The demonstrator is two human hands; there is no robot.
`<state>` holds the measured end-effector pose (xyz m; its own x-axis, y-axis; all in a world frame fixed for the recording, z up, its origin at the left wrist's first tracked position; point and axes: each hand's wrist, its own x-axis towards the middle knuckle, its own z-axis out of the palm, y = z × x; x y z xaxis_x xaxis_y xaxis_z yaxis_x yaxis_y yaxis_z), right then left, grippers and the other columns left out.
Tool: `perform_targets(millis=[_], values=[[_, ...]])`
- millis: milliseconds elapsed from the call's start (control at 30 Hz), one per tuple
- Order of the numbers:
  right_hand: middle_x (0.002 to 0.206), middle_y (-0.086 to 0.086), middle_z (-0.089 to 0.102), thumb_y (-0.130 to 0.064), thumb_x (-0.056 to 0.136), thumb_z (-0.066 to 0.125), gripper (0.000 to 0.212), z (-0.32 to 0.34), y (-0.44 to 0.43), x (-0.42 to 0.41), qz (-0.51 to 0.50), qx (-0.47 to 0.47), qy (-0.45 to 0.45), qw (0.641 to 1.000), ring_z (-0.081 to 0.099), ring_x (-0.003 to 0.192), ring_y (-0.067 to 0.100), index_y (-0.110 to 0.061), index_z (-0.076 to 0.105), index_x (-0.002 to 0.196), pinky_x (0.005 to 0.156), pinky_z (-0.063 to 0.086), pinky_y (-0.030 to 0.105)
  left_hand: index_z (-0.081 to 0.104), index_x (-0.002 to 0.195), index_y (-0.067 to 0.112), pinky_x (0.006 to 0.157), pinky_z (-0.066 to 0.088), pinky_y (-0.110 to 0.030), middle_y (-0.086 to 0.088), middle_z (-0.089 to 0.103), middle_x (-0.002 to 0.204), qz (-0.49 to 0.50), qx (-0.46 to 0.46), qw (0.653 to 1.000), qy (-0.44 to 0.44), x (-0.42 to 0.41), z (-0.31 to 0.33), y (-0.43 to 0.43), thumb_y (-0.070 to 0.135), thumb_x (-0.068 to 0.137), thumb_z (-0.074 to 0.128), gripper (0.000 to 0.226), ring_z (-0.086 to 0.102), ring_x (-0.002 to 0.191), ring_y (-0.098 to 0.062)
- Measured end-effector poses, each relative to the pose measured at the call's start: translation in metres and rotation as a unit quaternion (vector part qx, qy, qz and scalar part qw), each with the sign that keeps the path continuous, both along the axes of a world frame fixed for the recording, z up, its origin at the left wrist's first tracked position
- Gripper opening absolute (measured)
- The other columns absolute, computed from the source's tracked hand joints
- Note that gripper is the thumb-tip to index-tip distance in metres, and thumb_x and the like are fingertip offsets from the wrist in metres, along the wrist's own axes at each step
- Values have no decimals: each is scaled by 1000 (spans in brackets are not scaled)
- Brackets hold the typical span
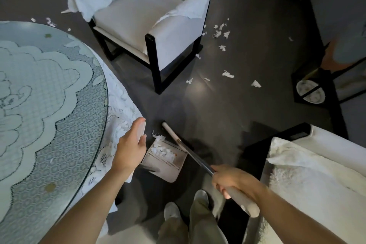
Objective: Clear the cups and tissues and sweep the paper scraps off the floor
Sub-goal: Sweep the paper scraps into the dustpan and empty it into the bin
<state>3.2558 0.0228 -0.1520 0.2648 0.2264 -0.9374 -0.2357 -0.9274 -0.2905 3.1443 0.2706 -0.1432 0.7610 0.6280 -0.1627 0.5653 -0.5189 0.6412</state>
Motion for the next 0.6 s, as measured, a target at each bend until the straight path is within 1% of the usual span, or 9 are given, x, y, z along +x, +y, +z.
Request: perform_targets(millis=[67, 100, 167, 233, 300, 367, 467, 533, 600], values=[[54, 2, 51, -2, 75, 50, 56, 4, 2, 6, -45, -1, 42, 998, 44, 43, 11, -17, 50, 129, 44, 39, 24, 37, 133, 31, 87, 43, -37, -4, 61, 123, -2, -12, 1000, -7, -2, 2, -3, 11, 95, 46, 45, 58, 107, -31], [47, 0, 49, -1, 75, 51, 55, 7, 4, 10, -34, -8, 46, 998, 42, 41, 11, -18, 51, 127, 43, 37, 23, 37, 133, 32, 88, 44, -37, -4, 61, 123, 0, -18, 1000, -10, -5, 2, -4, 10, 95, 46, 44, 58, 108, -30], [43, -1, 47, 0, 75, 51, 53, 15, 8, 21, -26, -12, 43, 999, 41, 39, 11, -19, 51, 124, 41, 36, 22, 37, 128, 34, 81, 44, -33, -3, 63, 112, 9, -26, 999, -19, -13, 2, -5, 10, 95, 47, 43, 60, 104, -29], [42, 1, 43, 5, 79, 49, 51, 22, 14, 30, -79, -5, 62, 995, 37, 34, 10, -23, 49, 122, 36, 32, 17, 37, 122, 36, 72, 39, -29, 3, 59, 96, 21, -8, 999, -30, -24, 3, -5, 8, 94, 48, 41, 62, 94, -29], [42, 2, 41, 9, 80, 46, 56, 29, 24, 36, -85, 2, 51, 995, 36, 32, 10, -25, 47, 124, 35, 31, 16, 37, 119, 36, 71, 38, -27, 3, 60, 94, 32, 2, 999, -38, -37, 2, -4, 6, 93, 50, 42, 62, 89, -30], [43, 3, 45, 5, 77, 48, 58, 36, 36, 37, 1, 10, 5, 1000, 39, 37, 13, -16, 48, 132, 41, 35, 22, 38, 119, 34, 71, 38, -27, -5, 64, 98, 35, 6, 999, -40, -49, 0, -3, 4, 92, 51, 43, 62, 91, -31], [61, 6, 60, -4, 77, 52, 47, 39, 58, 35, 145, -1, -75, 987, 51, 52, 17, -9, 55, 123, 59, 43, 29, 36, 120, 36, 71, 37, -27, -8, 65, 103, 27, 26, 999, -33, -62, -5, -3, 5, 91, 52, 45, 60, 93, -27], [83, 10, 69, -6, 81, 54, 33, 35, 72, 24, 259, -22, -110, 959, 57, 66, 20, -5, 61, 113, 57, 43, 22, 35, 122, 36, 70, 42, -31, -10, 66, 104, 25, 35, 998, -35, -65, -8, 0, 5, 91, 52, 47, 61, 93, -27], [99, 16, 69, -6, 83, 56, 12, 25, 80, 5, 355, -23, -124, 926, 56, 73, 21, -6, 61, 93, 49, 37, 17, 36, 124, 33, 78, 48, -38, -12, 65, 109, 29, 33, 998, -43, -63, -8, 8, 4, 90, 53, 48, 62, 98, -31]])
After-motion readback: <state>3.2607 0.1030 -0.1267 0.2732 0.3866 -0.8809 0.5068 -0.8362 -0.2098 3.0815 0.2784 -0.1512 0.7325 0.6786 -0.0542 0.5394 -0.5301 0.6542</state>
